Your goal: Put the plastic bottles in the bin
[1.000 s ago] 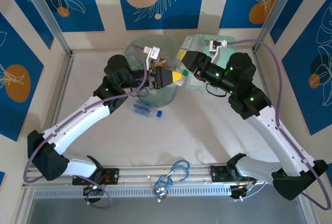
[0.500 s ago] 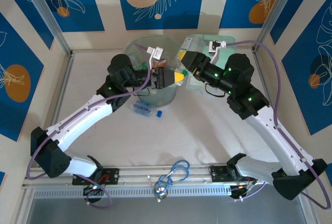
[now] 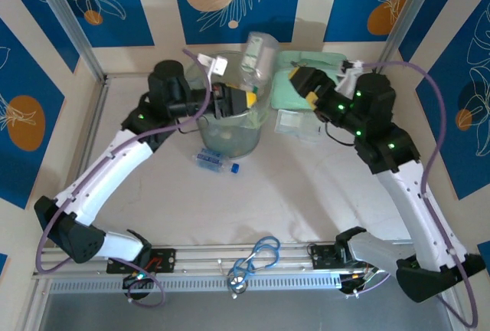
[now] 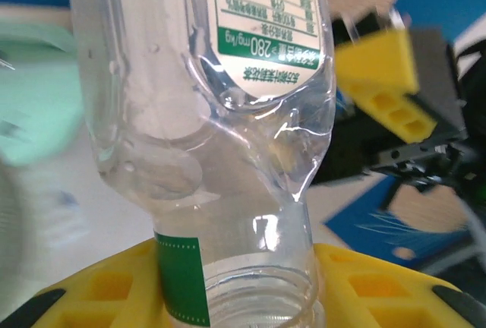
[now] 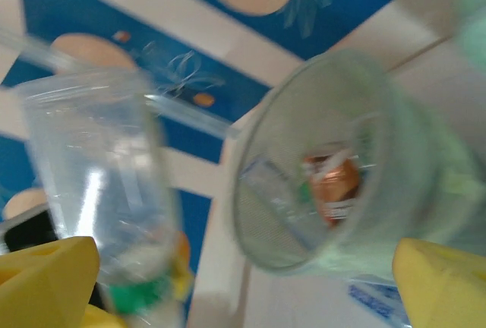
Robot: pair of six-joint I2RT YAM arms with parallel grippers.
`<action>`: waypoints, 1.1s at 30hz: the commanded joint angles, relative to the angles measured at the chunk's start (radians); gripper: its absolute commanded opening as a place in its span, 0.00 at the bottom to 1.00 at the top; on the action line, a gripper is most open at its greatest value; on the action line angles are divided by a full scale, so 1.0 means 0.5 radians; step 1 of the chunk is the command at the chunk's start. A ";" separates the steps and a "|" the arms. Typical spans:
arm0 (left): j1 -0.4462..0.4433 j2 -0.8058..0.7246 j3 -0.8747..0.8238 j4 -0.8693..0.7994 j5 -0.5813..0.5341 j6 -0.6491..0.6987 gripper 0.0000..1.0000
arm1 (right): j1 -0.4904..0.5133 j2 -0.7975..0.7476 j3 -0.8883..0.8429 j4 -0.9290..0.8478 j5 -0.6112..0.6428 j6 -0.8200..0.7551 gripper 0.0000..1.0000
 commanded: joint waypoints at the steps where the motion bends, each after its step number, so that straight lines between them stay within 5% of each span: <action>1: 0.077 0.042 0.260 -0.424 -0.344 0.573 0.38 | -0.149 -0.179 -0.127 -0.342 -0.091 -0.025 0.99; 7: 0.090 0.308 0.516 -0.562 -0.738 1.019 0.34 | -0.255 -0.419 -0.391 -0.498 -0.211 -0.022 0.99; 24: 0.157 0.556 0.541 -0.539 -1.080 1.174 0.32 | -0.317 -0.487 -0.435 -0.576 -0.332 -0.071 0.97; 26: 0.166 0.576 0.531 -0.536 -1.134 1.198 0.45 | -0.317 -0.490 -0.429 -0.579 -0.336 -0.070 0.97; 29: 0.169 0.604 0.516 -0.535 -1.323 1.203 0.82 | -0.320 -0.496 -0.410 -0.604 -0.335 -0.084 0.97; 33: 0.169 0.580 0.488 -0.495 -1.379 1.115 0.93 | -0.323 -0.506 -0.402 -0.626 -0.340 -0.098 0.97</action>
